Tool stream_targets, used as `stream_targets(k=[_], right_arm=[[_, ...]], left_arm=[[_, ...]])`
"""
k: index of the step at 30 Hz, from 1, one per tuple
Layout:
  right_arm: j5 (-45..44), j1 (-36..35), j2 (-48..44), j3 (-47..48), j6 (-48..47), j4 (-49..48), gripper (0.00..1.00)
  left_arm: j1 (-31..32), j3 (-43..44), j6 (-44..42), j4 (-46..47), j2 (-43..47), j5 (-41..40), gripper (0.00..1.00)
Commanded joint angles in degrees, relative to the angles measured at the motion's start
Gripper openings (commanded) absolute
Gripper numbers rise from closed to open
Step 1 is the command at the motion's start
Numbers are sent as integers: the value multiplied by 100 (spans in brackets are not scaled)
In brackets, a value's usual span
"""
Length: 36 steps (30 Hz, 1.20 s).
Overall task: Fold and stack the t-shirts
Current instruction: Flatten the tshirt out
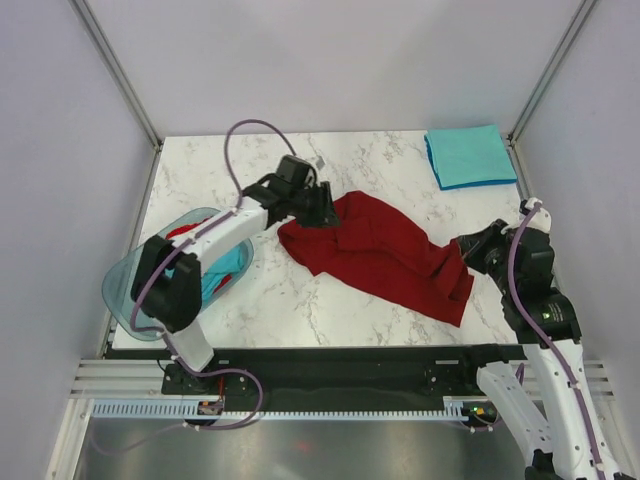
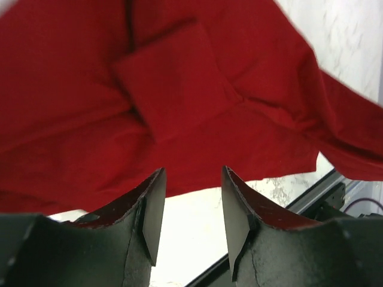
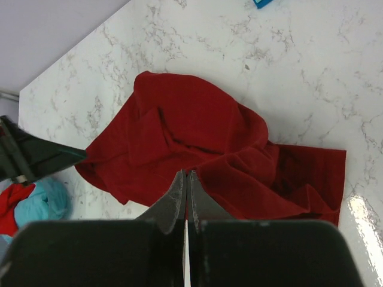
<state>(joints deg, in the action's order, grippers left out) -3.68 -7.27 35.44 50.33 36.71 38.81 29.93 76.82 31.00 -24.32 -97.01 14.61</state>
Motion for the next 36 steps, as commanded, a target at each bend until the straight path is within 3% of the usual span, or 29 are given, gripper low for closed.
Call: stream_targets(k=[1, 9, 15, 20, 26, 28, 29, 30, 32, 36], right_arm=[[342, 24, -125, -23, 205, -93, 0], [272, 24, -90, -154, -32, -110, 0], [351, 15, -73, -453, 47, -347, 0], [562, 24, -20, -585, 91, -453, 0], [474, 15, -20, -471, 47, -479, 0], [456, 15, 7, -436, 21, -488, 0], [447, 15, 15, -418, 21, -488, 0], [413, 15, 42, -392, 21, -488, 0], [403, 15, 68, -304, 38, -488, 0], [-88, 24, 121, -172, 73, -471, 0]], left_arm=[[600, 403, 499, -144, -616, -280, 50], [997, 1475, 1654, -179, -1759, -1416, 45], [1129, 2529, 1496, -231, -2594, -1600, 43], [1129, 2856, 1418, -293, -3041, -1936, 43], [1129, 3313, 1277, -407, -3578, -1796, 44], [1138, 3436, 1250, -434, -3736, -1690, 38], [1138, 3445, 1241, -451, -3755, -1664, 30], [1138, 3419, 1241, -469, -3746, -1646, 14], [1138, 3340, 1207, -504, -3588, -1654, 2], [1138, 3112, 873, -670, -2904, -1777, 2]])
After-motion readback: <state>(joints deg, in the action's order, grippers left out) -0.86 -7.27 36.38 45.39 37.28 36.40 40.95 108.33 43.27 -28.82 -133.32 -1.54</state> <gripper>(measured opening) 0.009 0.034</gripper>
